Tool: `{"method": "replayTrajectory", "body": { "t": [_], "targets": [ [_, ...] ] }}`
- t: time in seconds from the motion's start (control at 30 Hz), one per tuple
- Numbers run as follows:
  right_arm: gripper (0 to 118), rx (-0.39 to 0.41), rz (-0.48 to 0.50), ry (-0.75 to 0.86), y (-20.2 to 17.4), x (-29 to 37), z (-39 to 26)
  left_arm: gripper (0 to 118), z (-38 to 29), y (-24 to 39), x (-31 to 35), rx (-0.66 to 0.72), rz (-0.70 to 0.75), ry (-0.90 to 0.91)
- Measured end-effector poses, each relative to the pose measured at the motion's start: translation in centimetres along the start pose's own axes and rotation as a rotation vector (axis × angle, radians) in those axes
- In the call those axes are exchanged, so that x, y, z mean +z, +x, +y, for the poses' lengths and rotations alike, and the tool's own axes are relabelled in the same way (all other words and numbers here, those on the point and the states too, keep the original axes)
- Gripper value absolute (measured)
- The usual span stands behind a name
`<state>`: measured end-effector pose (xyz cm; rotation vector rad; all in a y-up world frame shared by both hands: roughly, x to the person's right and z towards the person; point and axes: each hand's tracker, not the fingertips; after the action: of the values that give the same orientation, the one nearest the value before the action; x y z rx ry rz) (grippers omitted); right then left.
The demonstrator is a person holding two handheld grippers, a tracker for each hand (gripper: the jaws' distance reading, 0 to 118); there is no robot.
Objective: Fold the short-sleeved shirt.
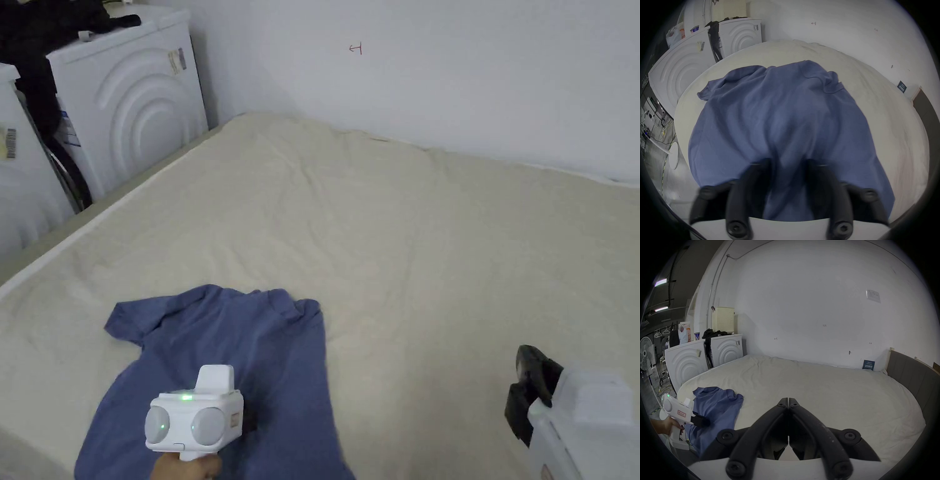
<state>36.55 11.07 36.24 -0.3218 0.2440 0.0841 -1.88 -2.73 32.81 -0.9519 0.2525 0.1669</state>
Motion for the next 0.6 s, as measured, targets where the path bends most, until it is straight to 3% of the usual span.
{"method": "replayTrajectory", "body": {
  "t": [0.03, 0.07, 0.17, 0.37, 0.6],
  "targets": [
    [1, -0.004, -0.001, -0.002, 0.3, 0.1, 0.0, 6, 0.1, 0.2, -0.1, -0.003, 0.011, 0.004],
    [1, -0.007, -0.004, -0.003, 0.6, 0.2, 0.0, 1, 0.1, 0.2, 0.2, -0.021, 0.054, 0.005],
    [1, -0.015, -0.018, 0.008, 1.4, 1.1, 0.1, 1, 0.4, -0.3, 1.3, 0.012, 0.005, 0.018],
    [1, -0.03, -0.048, 0.046, 3.5, 3.5, 0.6, 0, 2.6, -1.0, 8.2, 0.08, -0.108, 0.227],
    [1, -0.057, -0.1, 0.095, 6.2, 7.2, 1.2, 0, 7.9, 5.0, 17.7, -0.014, -0.293, 0.402]
  ]
}}
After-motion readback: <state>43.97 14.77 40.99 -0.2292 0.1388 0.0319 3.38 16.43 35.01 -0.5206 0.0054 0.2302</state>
